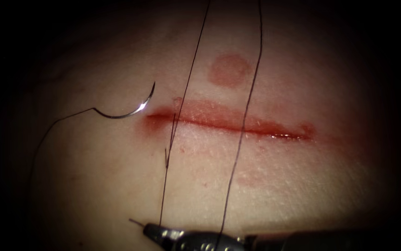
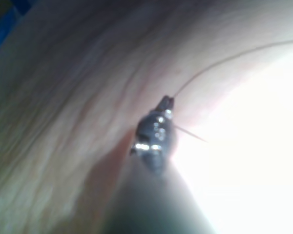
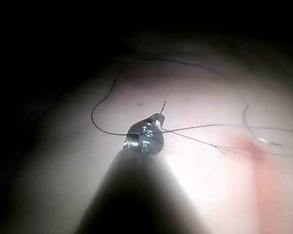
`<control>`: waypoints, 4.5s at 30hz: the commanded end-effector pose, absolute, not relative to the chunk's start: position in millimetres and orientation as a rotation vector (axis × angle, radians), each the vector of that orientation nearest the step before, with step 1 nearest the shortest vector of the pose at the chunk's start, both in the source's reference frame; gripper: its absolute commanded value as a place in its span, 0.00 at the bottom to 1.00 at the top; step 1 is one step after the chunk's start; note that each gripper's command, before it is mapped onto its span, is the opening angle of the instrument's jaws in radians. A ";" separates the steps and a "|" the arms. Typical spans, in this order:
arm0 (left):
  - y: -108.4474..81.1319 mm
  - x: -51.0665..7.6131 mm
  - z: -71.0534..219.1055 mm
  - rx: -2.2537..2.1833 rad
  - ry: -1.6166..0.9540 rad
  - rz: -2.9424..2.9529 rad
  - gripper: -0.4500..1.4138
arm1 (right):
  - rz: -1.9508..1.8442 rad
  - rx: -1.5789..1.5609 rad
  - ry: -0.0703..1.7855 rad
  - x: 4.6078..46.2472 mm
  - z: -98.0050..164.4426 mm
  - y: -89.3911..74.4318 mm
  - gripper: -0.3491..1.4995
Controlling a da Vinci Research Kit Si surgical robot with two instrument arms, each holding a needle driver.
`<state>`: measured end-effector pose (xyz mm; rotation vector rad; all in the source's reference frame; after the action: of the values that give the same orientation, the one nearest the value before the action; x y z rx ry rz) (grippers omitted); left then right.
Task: Wound Closure
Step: Pull the right gripper down and the left gripper up to tighten the knot, then re-grasp the long suture end with the left gripper for a closer grip.
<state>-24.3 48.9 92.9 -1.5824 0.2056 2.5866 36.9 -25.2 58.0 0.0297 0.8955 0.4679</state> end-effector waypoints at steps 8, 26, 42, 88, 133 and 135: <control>49.8 -25.0 93.3 -1.583 0.192 2.571 0.05 | 0.462 0.031 0.896 37.2 58.2 -26.1 0.00; 44.3 -16.1 83.8 -1.545 -0.384 2.180 0.59 | 0.463 0.027 0.895 37.7 58.9 -26.0 0.00; 35.5 -3.9 69.6 -1.673 -0.673 1.993 0.62 | 0.455 0.033 0.899 39.0 59.3 -26.7 0.00; 20.5 -8.5 81.1 -1.265 -0.883 1.465 0.39 | 0.418 0.015 0.866 39.6 58.8 -27.2 0.00; 21.6 -6.9 84.9 -1.307 -0.686 1.598 0.54 | 0.403 0.014 0.860 39.7 58.5 -27.7 0.00; 21.7 -7.0 85.5 -1.309 -0.679 1.601 0.54 | 0.402 0.015 0.860 39.7 58.5 -27.7 0.00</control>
<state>-6.5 21.7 85.1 -1.3086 -0.6740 1.6026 39.3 -27.0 58.0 0.0110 0.8608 0.4021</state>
